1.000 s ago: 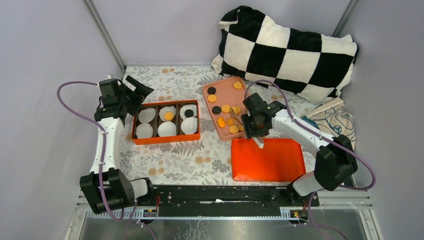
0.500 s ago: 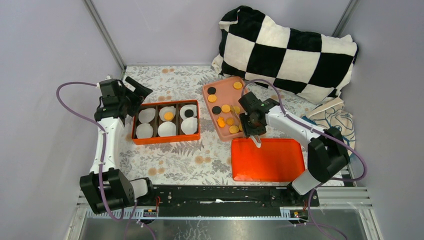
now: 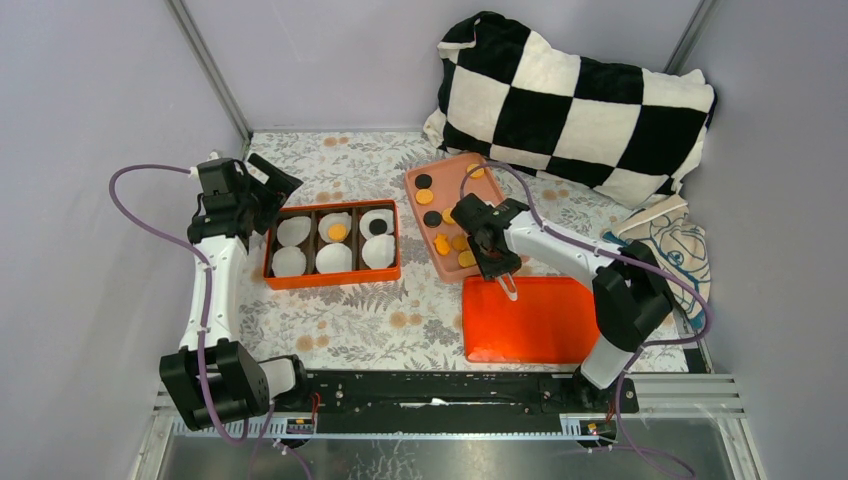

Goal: Pack the cookies

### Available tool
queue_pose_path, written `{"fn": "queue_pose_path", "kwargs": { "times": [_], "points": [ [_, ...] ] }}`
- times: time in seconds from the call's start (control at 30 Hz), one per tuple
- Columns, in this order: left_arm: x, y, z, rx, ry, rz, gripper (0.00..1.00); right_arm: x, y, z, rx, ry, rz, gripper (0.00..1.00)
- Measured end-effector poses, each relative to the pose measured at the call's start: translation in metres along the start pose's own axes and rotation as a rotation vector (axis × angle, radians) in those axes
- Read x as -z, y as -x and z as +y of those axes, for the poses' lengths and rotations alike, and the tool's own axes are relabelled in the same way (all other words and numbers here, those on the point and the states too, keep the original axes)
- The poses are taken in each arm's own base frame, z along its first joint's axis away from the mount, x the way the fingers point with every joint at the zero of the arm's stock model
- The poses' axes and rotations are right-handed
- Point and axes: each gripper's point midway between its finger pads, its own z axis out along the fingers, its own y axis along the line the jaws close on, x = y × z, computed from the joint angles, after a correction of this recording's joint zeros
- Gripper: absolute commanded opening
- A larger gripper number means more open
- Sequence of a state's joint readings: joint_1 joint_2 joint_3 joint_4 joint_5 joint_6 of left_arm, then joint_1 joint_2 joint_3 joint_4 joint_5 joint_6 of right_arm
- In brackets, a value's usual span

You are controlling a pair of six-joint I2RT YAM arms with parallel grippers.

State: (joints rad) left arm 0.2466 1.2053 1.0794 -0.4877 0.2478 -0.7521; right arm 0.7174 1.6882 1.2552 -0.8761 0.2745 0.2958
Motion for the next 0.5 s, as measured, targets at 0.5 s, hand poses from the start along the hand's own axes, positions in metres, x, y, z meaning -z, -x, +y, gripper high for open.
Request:
{"fn": "queue_pose_path", "kwargs": {
  "times": [0.5],
  "points": [
    [-0.002,0.000,0.002,0.019,-0.012,0.022,0.99,0.057,0.050,0.001,0.027,-0.088,-0.153,0.08]
  ]
}}
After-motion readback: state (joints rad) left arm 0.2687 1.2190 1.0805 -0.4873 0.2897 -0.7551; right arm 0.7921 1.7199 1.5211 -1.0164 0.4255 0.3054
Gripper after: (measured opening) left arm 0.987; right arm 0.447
